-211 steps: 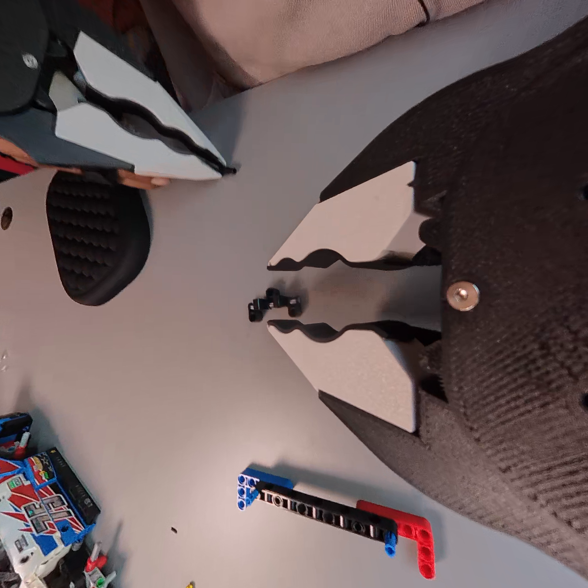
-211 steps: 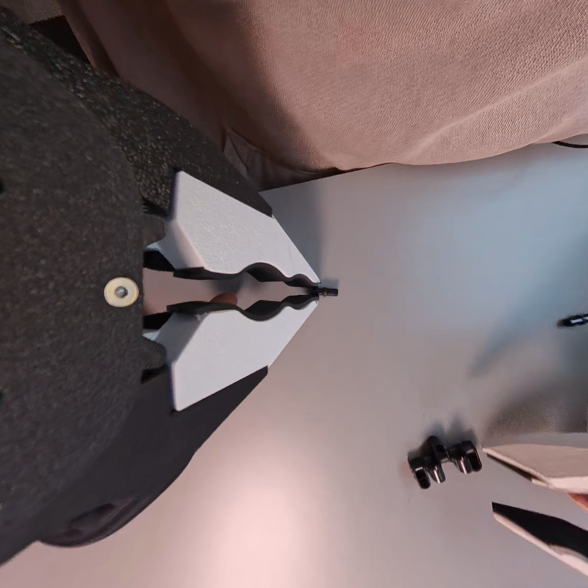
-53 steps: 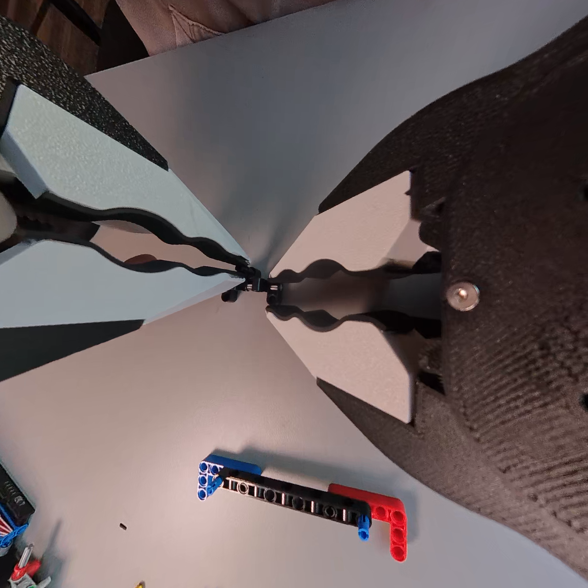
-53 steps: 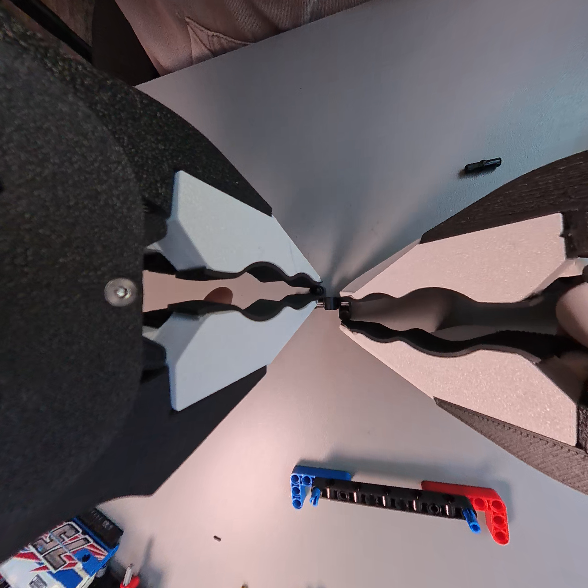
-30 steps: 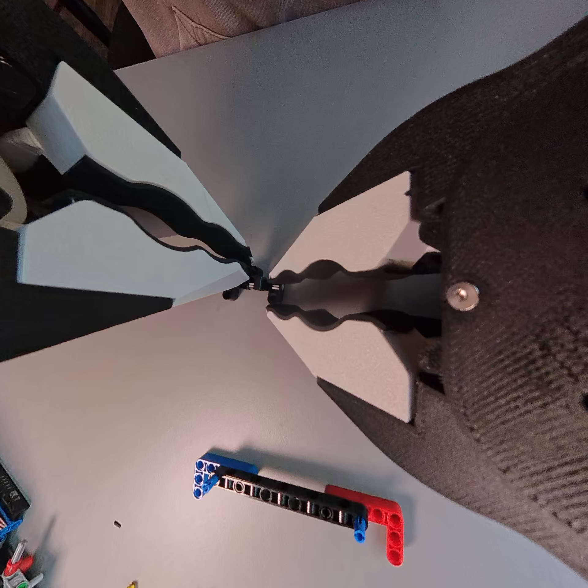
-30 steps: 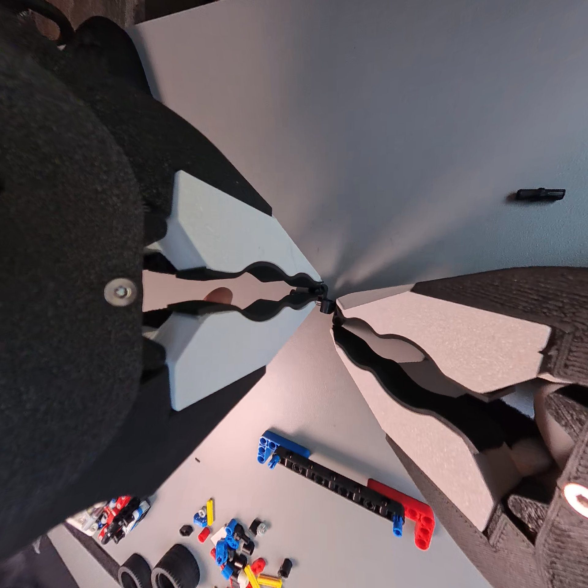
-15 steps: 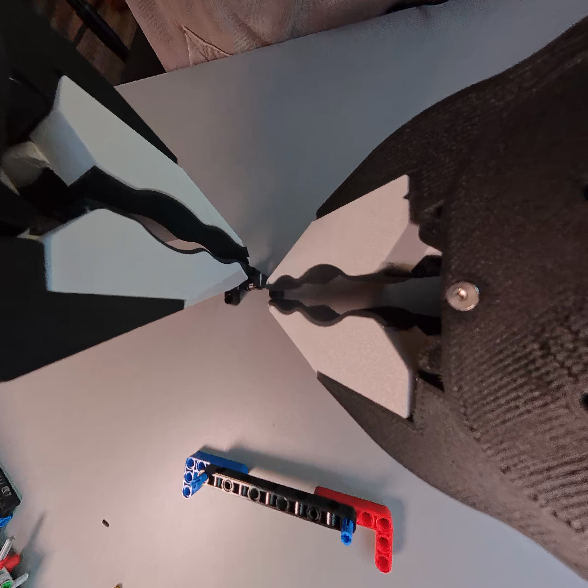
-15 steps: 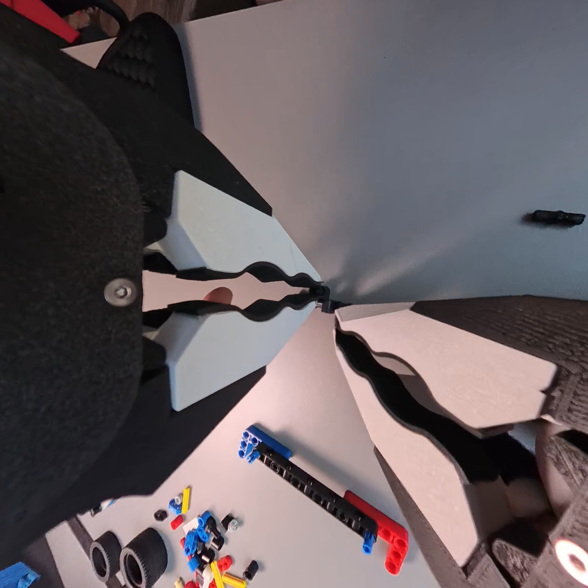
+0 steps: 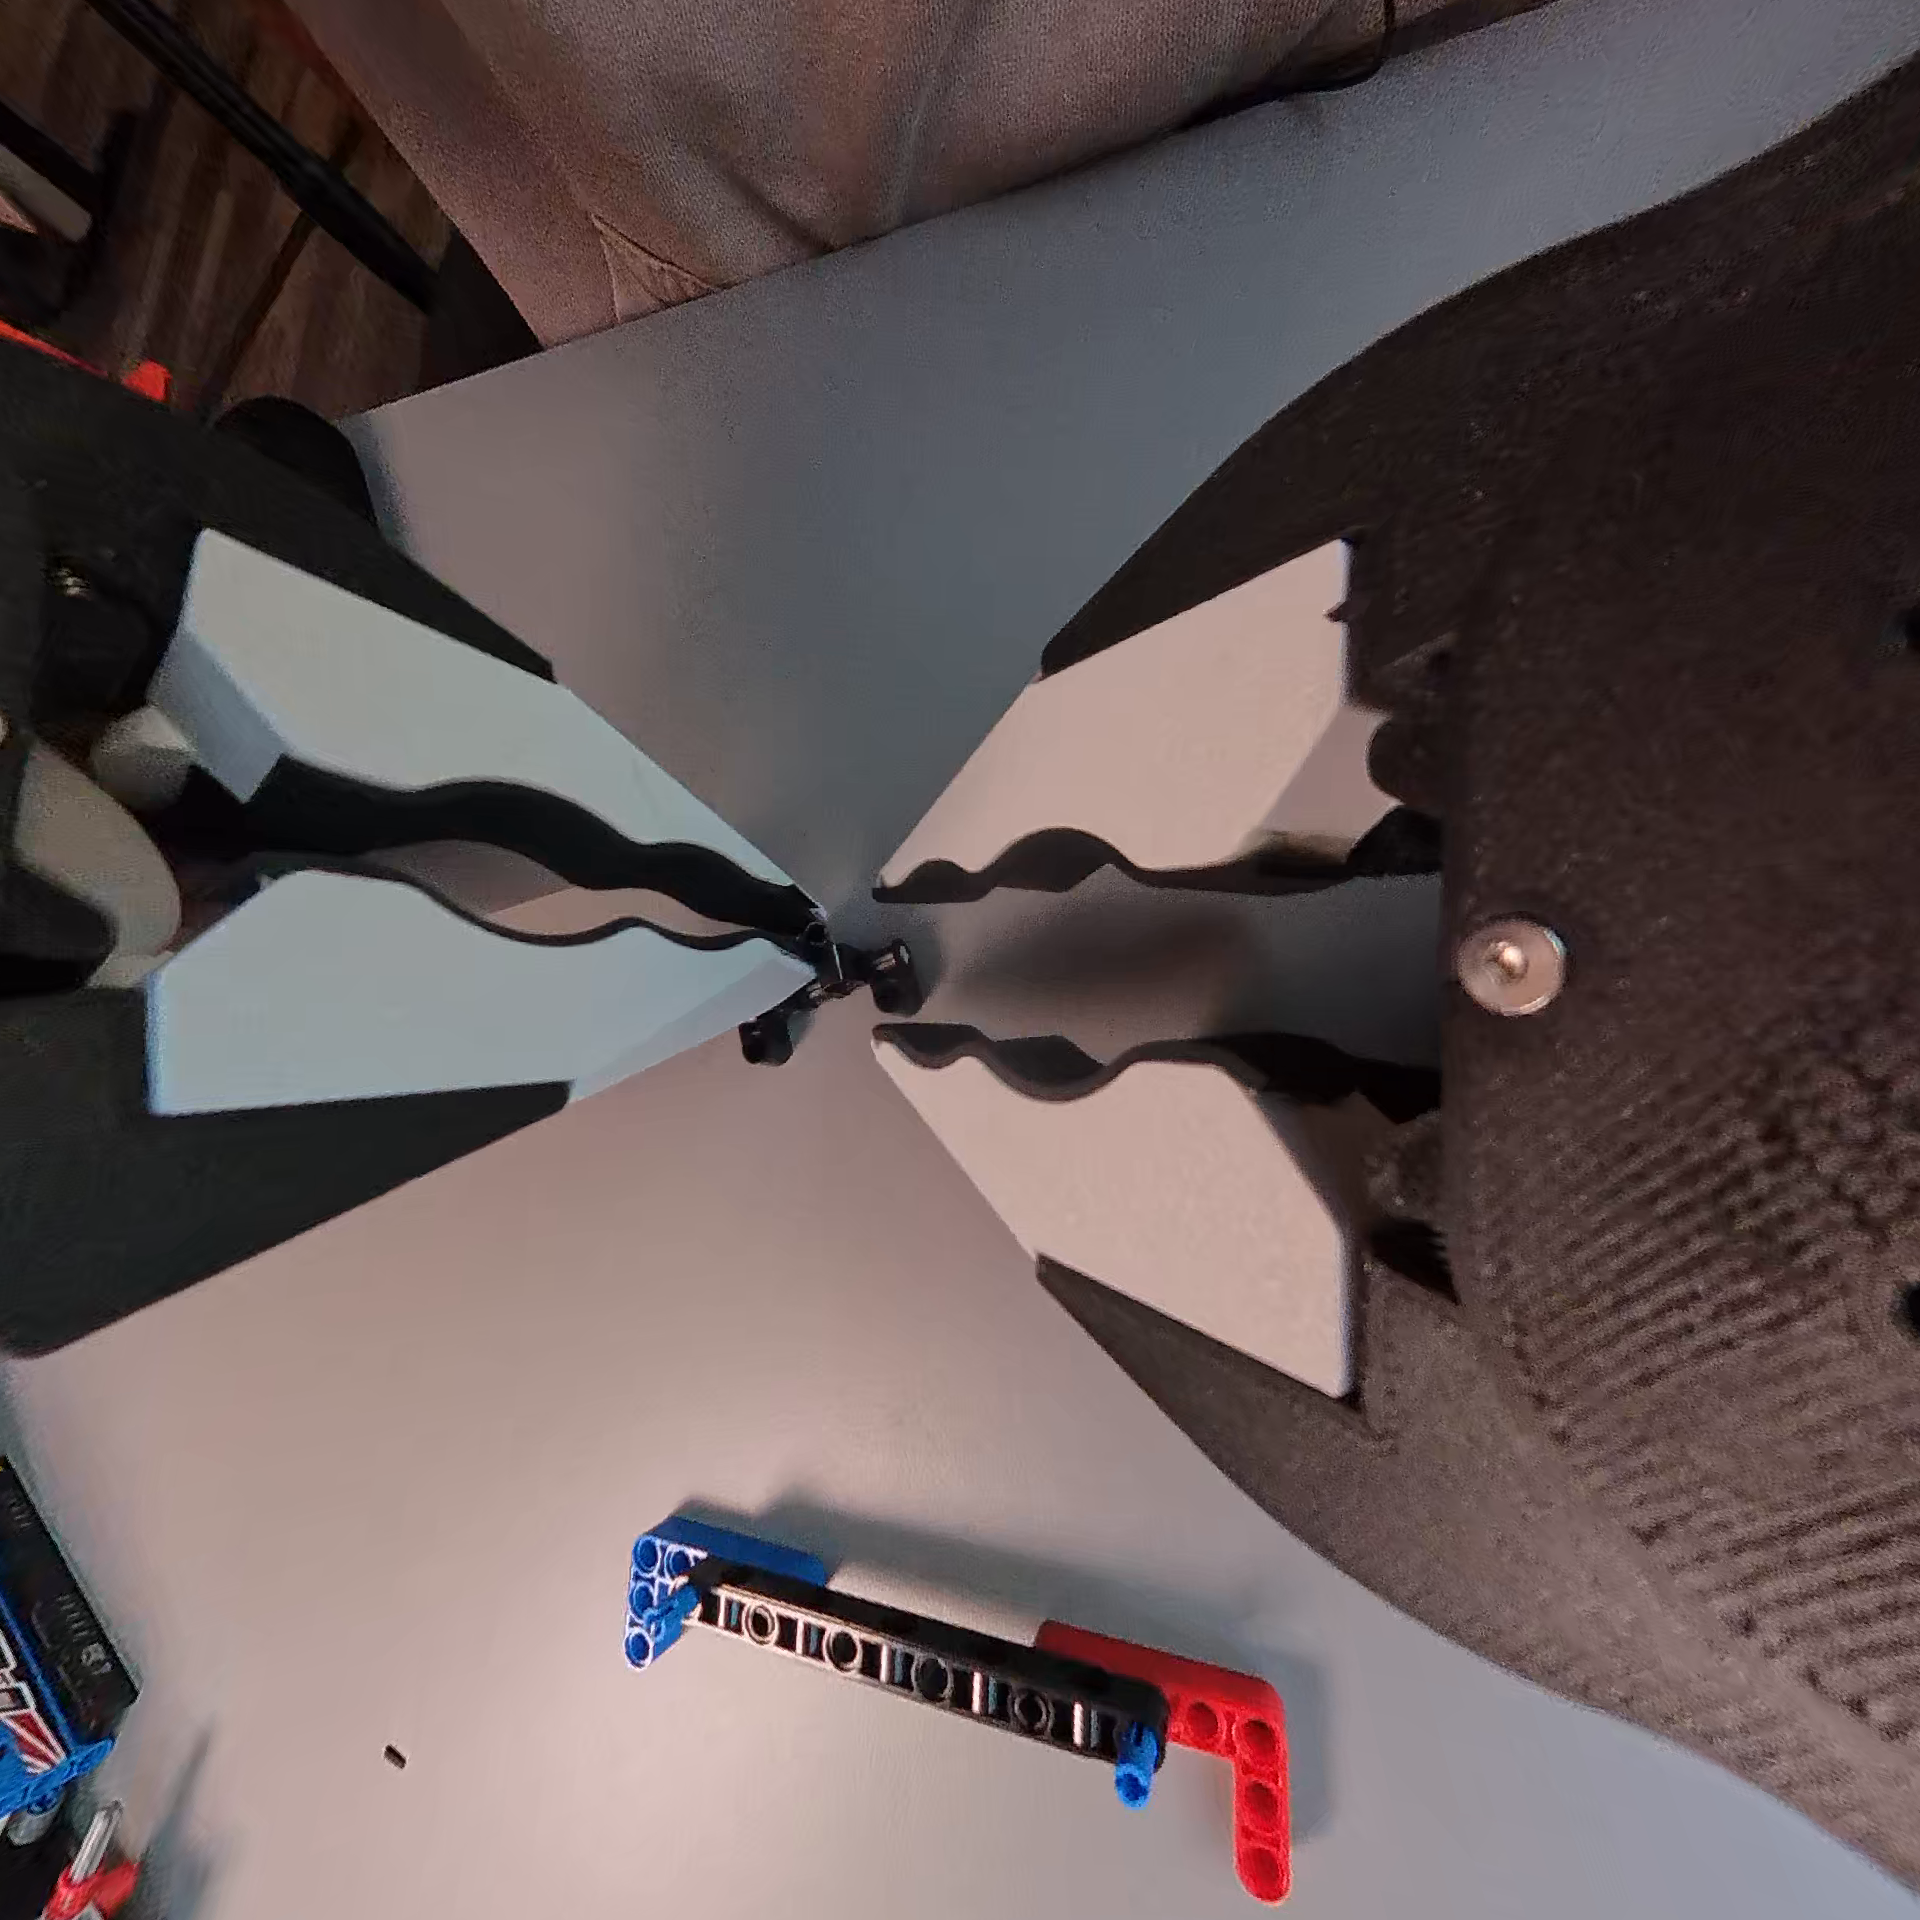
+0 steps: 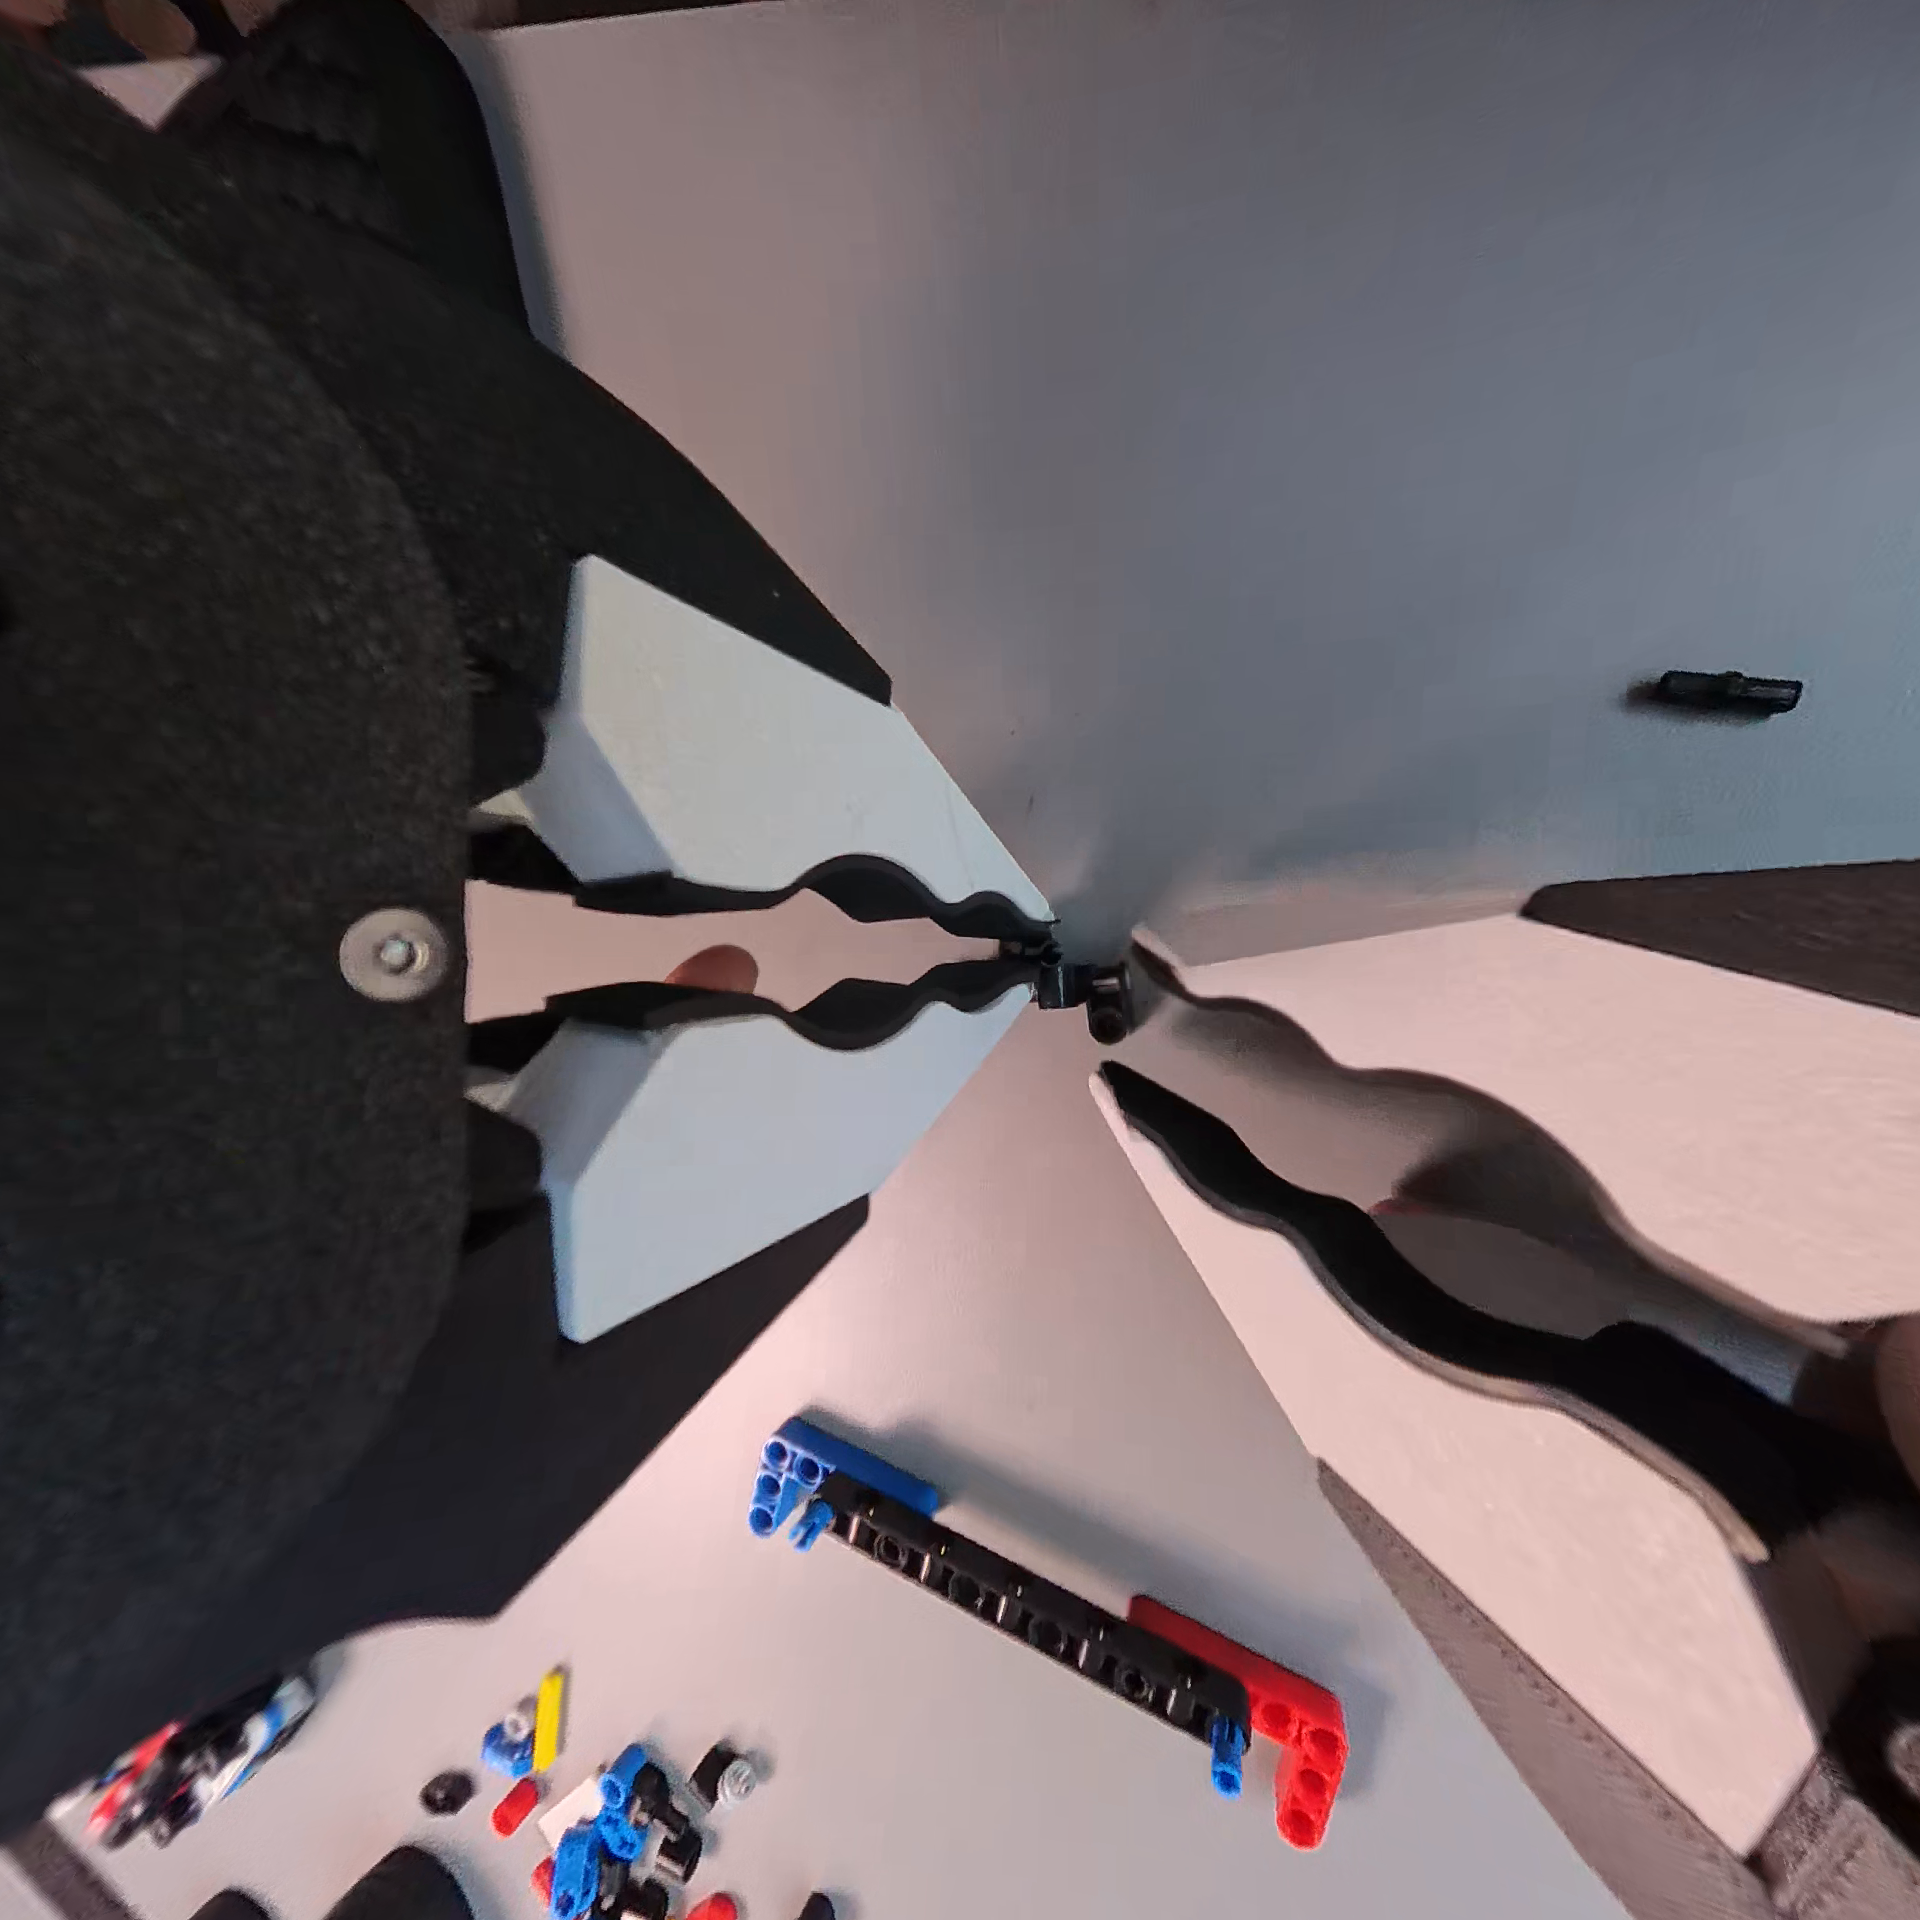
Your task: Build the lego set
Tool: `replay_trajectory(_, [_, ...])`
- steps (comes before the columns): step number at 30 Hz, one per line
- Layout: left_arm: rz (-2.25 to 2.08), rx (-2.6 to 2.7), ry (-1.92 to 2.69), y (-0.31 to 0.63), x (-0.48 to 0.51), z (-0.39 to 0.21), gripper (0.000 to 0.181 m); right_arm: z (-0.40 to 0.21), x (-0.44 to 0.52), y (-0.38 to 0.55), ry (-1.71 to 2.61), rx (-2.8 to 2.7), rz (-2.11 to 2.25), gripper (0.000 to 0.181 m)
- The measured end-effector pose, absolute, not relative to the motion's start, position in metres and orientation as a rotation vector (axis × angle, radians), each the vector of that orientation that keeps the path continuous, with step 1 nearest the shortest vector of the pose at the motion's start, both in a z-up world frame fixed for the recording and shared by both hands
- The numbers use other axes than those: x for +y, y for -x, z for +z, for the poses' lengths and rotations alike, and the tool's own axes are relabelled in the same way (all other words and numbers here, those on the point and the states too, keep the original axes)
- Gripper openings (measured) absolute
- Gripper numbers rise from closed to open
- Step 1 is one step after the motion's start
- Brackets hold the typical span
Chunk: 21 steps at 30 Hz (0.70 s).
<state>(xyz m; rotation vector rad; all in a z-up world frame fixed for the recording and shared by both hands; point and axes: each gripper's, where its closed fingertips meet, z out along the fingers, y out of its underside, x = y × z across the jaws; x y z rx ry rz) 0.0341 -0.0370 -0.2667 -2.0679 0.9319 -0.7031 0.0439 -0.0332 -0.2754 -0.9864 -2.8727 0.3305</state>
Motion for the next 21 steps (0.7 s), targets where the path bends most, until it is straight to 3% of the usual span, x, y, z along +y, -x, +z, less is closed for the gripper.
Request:
replay_trajectory(3, [-0.628, 0.994, 2.077, -0.037, -0.038, -0.273, 0.029, -0.273, -0.031, -0.041, 1.108, -2.745, 0.531, 0.003])
replay_trajectory(7, [-0.492, 1.019, 2.082, -0.037, -0.031, -0.279, 0.015, -0.271, -0.030, -0.040, 1.159, -2.616, 0.714, 0.003])
replay_trajectory(21, [-0.467, 1.013, 2.080, -0.036, -0.028, -0.279, 0.014, -0.268, -0.023, -0.044, 1.279, -2.350, 0.952, 0.000])
